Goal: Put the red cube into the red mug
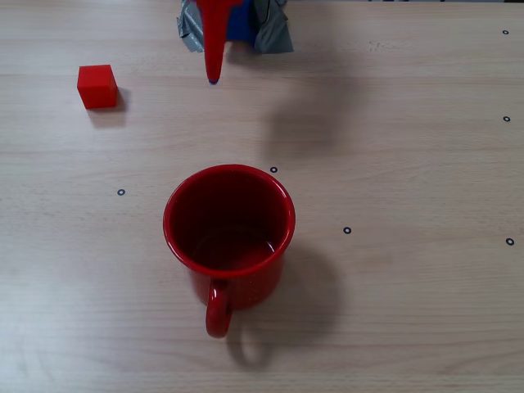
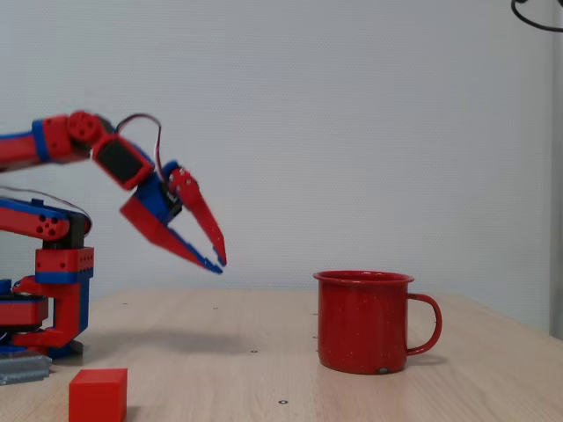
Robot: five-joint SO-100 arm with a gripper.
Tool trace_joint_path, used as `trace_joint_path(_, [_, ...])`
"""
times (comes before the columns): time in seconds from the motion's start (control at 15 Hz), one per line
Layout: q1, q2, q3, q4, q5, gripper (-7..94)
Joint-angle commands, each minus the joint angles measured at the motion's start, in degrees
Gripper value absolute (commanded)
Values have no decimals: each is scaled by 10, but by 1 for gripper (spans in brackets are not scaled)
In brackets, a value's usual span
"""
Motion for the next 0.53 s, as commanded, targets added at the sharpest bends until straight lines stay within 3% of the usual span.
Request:
trace_joint_path(0.0, [34,-31,-98,22,-24,0])
trace_joint_path(0.27, [63,-90,-193,53,-33,0])
trace_joint_path(0.47, [88,-178,-318,134,-67,0])
